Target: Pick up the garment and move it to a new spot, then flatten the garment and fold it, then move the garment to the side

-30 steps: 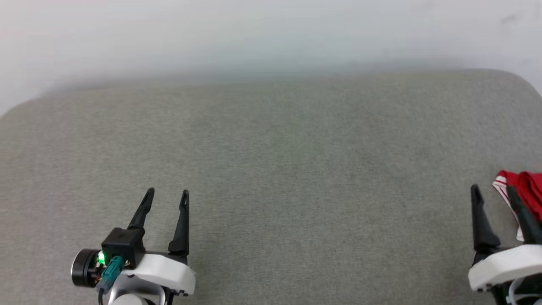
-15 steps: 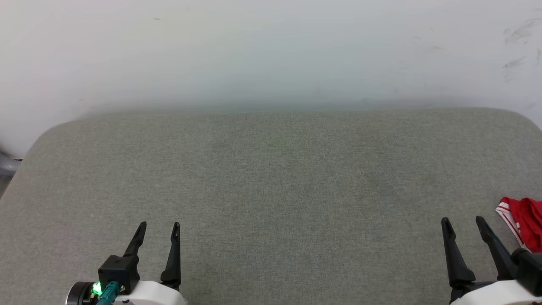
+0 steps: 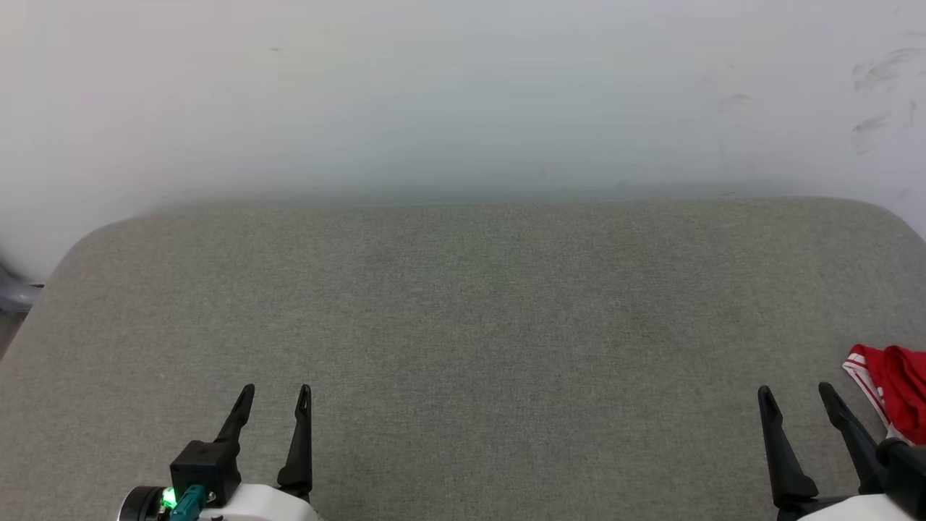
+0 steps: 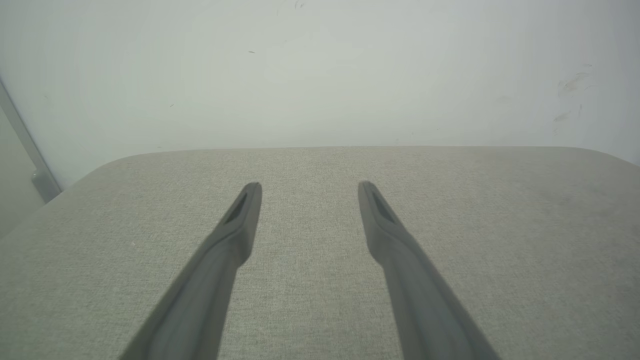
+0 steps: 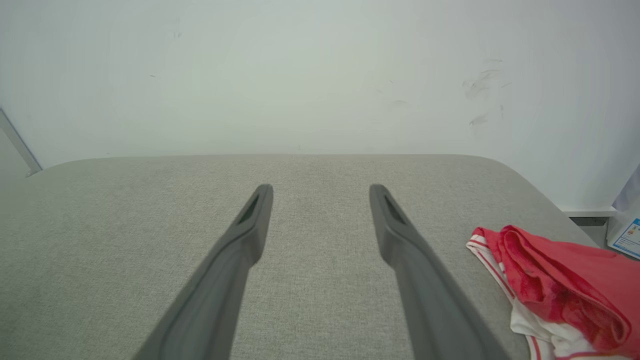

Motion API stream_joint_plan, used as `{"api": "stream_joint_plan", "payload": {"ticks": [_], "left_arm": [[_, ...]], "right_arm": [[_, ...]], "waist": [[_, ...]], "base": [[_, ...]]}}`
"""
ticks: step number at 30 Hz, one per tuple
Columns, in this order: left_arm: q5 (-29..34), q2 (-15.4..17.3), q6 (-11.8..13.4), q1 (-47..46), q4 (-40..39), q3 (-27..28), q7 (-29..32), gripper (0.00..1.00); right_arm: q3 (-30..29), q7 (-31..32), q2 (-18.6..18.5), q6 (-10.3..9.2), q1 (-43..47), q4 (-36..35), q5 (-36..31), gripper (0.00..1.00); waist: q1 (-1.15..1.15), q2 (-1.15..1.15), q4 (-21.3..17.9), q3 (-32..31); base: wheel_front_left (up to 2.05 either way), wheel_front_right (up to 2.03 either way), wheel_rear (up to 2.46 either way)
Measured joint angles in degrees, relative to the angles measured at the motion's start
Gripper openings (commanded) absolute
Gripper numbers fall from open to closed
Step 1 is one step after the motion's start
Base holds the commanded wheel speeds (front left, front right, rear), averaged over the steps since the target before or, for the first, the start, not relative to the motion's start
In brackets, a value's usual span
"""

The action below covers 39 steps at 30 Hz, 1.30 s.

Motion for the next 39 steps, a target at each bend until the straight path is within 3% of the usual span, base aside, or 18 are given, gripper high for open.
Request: {"api": "stream_joint_plan", "payload": {"ticks": [15,16,22,39], "left_arm": [[1.25,-1.27,-2.01,0.03,0.33,1.59,0.00,1.00],[1.24,-1.33,-2.04,0.06,0.51,1.57,0.03,0.00],[0.26,-1.90,-2.00,1.91,3.65,1.41,0.71,0.00],[-17.06,-3.03,-3.12,0.64,3.81,3.81,5.22,0.00]], "right_arm": [[-0.10,0.68,0.01,0.00,0.17,-0.69,-0.40,1.00],[-0.09,0.68,0.01,0.00,0.18,-0.47,-0.40,0.00],[0.12,0.77,0.08,0.00,0.48,2.93,0.38,0.00],[1.07,0.56,-0.33,0.00,-2.66,8.37,19.47,0.00]], "waist": [[0.00,0.00,0.09,0.22],[0.00,0.00,0.08,0.23],[0.00,0.00,0.08,0.27],[0.00,0.00,0.08,0.72]], "base": [[0.00,0.00,0.00],[0.00,0.00,0.00],[0.00,0.00,0.00],[0.00,0.00,0.00]]}}
